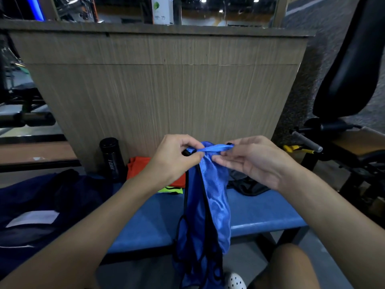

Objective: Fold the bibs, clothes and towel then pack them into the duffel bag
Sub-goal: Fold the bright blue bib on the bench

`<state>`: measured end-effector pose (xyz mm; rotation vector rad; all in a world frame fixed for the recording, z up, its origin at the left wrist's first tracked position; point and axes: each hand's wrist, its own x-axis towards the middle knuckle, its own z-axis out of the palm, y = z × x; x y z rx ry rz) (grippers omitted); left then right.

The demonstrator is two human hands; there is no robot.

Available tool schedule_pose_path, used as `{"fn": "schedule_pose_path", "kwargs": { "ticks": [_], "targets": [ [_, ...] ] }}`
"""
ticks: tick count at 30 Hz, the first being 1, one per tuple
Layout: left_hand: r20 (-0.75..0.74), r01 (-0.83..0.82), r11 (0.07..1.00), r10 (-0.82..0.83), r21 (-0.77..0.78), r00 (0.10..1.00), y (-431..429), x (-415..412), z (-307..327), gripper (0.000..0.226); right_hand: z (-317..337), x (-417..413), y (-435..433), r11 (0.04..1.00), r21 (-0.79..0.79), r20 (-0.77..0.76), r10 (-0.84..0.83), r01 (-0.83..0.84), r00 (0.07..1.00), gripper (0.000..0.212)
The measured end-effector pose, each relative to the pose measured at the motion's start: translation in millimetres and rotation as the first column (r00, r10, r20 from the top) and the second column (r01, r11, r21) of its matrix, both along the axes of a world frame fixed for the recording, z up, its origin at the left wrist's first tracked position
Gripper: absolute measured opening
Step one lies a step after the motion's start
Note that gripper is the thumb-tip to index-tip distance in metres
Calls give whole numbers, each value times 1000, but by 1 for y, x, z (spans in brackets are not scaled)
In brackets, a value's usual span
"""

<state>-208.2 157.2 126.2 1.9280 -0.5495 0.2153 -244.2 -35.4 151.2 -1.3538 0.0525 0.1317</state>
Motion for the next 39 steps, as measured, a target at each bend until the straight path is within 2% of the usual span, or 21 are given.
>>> {"fn": "schedule_pose_path", "kwargs": {
  "ticks": [1, 2, 3, 4, 5, 6, 7, 9, 13, 18, 21, 24, 28, 31, 35, 39],
  "targets": [
    [-6, -11, 1000, 11, 7, 1000, 1, 1, 0, 19, -4, 1, -2, 983, -181, 31, -25, 30, 999, 13],
    [-14, -10, 1000, 10, 15, 1000, 2, 1, 1, 20, -9, 3, -5, 905, -417, 104, -38, 78, 994, 11],
    [-23, 1, 1000, -1, 20, 1000, 3, 1, 1, 22, -14, 4, -9, 761, -633, 209, -6, 140, 978, 13],
    [-31, 22, 1000, -21, 23, 999, 4, 0, 2, 23, -18, 6, -11, 612, -764, 307, 67, 203, 949, 20],
    [-37, 42, 999, -41, 25, 998, 5, 0, 2, 23, -21, 6, -13, 521, -818, 372, 155, 245, 915, 26],
    [-38, 57, 998, -56, 31, 998, 5, 0, 3, 23, -23, 4, -13, 515, -818, 417, 225, 256, 880, 26],
    [-35, 68, 997, -66, 41, 997, 6, -1, 3, 20, -25, 4, -12, 557, -790, 456, 256, 255, 852, 18],
    [-38, 82, 995, -80, 51, 996, 7, -1, 5, 13, -27, 2, -11, 610, -741, 511, 240, 281, 825, 6],
    [-45, 115, 992, -112, 50, 993, 10, -3, 8, 15, -27, 1, -13, 620, -766, 432, 301, 170, 850, 6],
    [-62, 171, 985, -169, 26, 984, 11, -7, 11, 23, -30, 3, -13, 657, -753, 394, 407, 36, 824, 16],
    [-70, 177, 984, -174, 33, 982, 12, -8, 11, 25, -32, 5, -14, 641, -763, 412, 379, 86, 829, 18],
    [-92, 151, 988, -146, 44, 985, 14, -8, 11, 20, -31, 7, -18, 622, -755, 492, 330, 207, 806, 14],
    [-83, 82, 992, -75, 96, 994, 16, -7, 5, 11, -26, 8, -19, 651, -711, 530, 245, 267, 812, 10],
    [-84, 35, 999, -33, 19, 996, 15, -3, 1, 19, -25, 9, -17, 659, -688, 532, 174, 303, 829, 13],
    [-92, 17, 1000, -19, -23, 996, 12, -1, -1, 2, -25, 10, -21, 631, -697, 512, 109, 339, 852, 21],
    [-71, -5, 999, 3, -32, 997, 11, 1, -1, 21, -19, 10, -27, 659, -702, 471, 147, 269, 870, 22]
  ]
}}
